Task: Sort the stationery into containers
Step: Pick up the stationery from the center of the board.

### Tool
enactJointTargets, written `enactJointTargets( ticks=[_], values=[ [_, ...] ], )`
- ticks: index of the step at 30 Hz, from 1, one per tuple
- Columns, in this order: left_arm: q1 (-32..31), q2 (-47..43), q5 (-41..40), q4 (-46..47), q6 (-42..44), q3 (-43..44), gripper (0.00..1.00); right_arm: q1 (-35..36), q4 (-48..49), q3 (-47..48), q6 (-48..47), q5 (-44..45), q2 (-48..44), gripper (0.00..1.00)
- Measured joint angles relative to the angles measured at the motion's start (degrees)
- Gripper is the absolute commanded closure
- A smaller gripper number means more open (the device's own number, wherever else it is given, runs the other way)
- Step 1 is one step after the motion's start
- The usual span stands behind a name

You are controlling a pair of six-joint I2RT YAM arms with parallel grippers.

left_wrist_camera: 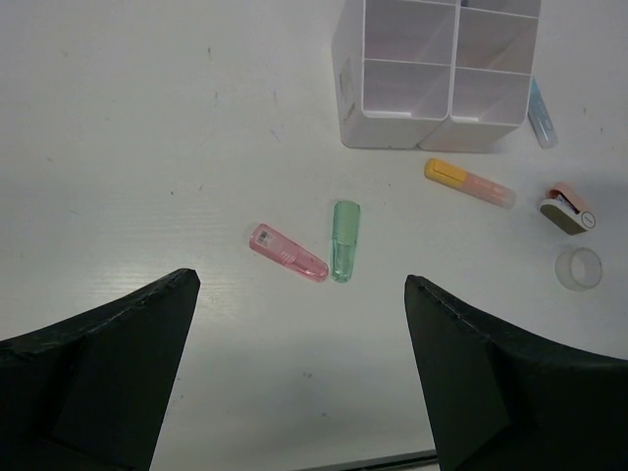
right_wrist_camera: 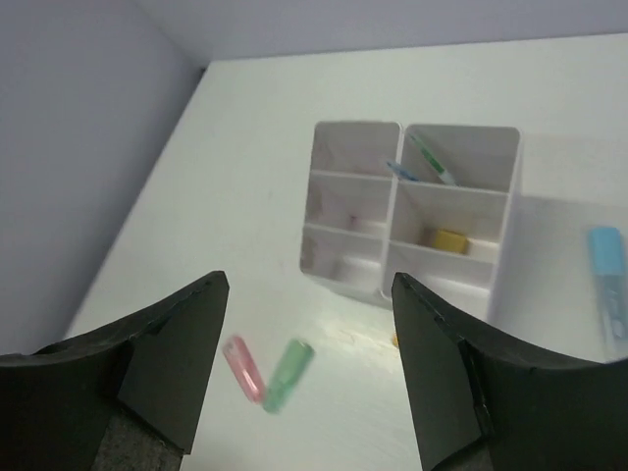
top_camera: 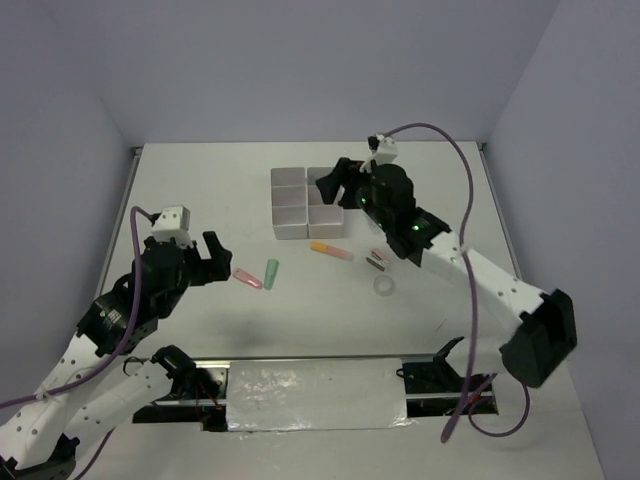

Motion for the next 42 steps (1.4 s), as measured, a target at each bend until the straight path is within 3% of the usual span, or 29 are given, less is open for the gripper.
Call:
enactJointTargets(
  ticks=[5, 10, 14, 22, 32, 42],
  values=[
    [0.3, -0.5, -1.3, -0.4, -0.1, 0.0, 0.01, 0.0, -9.0, -6.8, -9.9, -2.7, -9.7, 0.25],
    [0.3, -0.4, -1.9, -0.6, -0.1, 0.0, 0.01, -1.7, -20.1, -12.1, -14.9, -3.9, -10.6, 0.24],
    [0.3, 0.6, -2.0, -0.6, -0.1, 0.0, 0.01, -8.2, -25.5, -14.4, -16.2, -7.6, -11.0, 0.25],
    [0.3, 1.4, -2.1, -0.7, -0.1, 0.0, 0.01, -11.4, -32.1, -16.1, -11.6, -6.0, -11.9, 0.31],
    [0.3, 2.0, -2.2, -0.8, -0.1, 0.0, 0.01, -11.5, -35.3, -25.0, -2.2, -2.8, -13.2, 0.53],
    [0.4, 2.1, -2.1, -0.8, 0.0, 0.0, 0.01, -12.3, -31.7, -25.7, -0.3, -2.7, -2.8, 0.59]
  ],
)
